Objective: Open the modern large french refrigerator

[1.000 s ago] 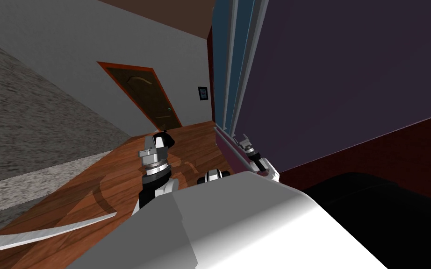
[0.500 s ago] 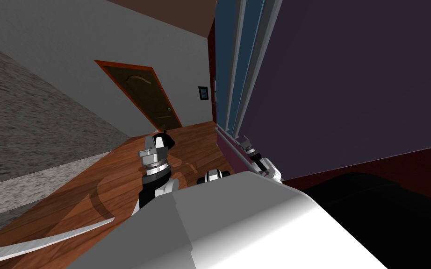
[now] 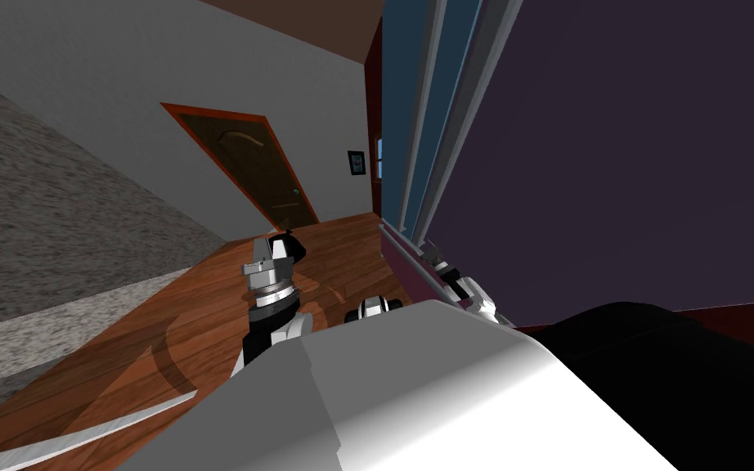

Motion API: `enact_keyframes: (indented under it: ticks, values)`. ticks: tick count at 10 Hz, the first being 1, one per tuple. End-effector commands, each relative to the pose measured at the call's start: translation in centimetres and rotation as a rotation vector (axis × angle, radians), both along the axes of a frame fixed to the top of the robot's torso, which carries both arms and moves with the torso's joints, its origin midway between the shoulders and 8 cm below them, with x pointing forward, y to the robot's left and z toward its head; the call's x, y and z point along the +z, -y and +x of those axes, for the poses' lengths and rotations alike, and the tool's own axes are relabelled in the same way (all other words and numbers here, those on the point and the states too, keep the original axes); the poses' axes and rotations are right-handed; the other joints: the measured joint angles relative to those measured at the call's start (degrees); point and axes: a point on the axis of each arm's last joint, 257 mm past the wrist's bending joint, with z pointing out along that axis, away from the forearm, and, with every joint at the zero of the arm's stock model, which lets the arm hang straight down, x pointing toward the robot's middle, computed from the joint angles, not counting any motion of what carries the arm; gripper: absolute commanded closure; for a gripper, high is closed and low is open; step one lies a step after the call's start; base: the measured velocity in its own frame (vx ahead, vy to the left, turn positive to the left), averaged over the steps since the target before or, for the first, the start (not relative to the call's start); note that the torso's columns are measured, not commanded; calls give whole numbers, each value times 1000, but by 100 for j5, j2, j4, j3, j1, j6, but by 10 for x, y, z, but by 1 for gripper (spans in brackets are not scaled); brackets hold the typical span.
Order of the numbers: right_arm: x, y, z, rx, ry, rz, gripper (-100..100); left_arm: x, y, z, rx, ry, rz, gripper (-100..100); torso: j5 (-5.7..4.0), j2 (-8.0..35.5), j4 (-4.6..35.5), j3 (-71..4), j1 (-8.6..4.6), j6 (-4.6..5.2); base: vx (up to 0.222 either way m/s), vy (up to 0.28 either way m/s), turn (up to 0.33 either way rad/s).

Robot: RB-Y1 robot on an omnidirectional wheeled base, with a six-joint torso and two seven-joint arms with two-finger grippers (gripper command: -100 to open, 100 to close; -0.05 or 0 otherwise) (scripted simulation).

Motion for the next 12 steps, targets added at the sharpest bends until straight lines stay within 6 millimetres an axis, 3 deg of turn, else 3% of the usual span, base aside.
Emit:
enact_keyframes:
  ticks: [1, 5, 6, 7, 8, 9, 11, 12]
  values:
    - [-10, 10, 1, -19, -19, -91, -100, 0, 0, 0, 0, 0, 0, 0, -1, 0, 0, 0, -2, 0, 70, 47, -4]
    - [-15, 15, 1, -26, -27, -128, -100, 0, 0, 0, 0, 0, 0, 0, -1, 7, 2, 4, -5, 0, 37, 20, -1]
    - [-15, 15, 1, -25, -27, -128, 100, 0, 0, 0, 0, 0, 0, 0, -2, 8, 3, 6, -5, 0, 6, -6, -14]
    - [-12, 1, 14, 31, -7, -123, 100, 0, 0, 0, 0, 0, 0, 0, -10, 0, -8, 3, 0, -8, -86, 24, -35]
    - [-15, 3, 18, 27, -12, -118, 100, 0, 0, 0, 0, 0, 0, 0, -21, 9, -4, 11, 0, -21, -112, 28, -9]
    - [-12, -13, 25, 87, 4, -118, 100, 0, 0, 0, 0, 0, 0, 0, -21, 0, -1, 8, -12, -22, -158, 26, -13]
    - [-23, -7, 32, 75, -16, -105, 100, 0, 0, 0, 0, 0, 0, 0, -16, -17, 1, -3, -7, -19, -96, 35, 22]
    - [-15, -22, 42, 135, 8, -109, 100, 0, 0, 0, 0, 0, 0, 0, -13, -41, -9, -19, -17, -6, -99, 17, -27]
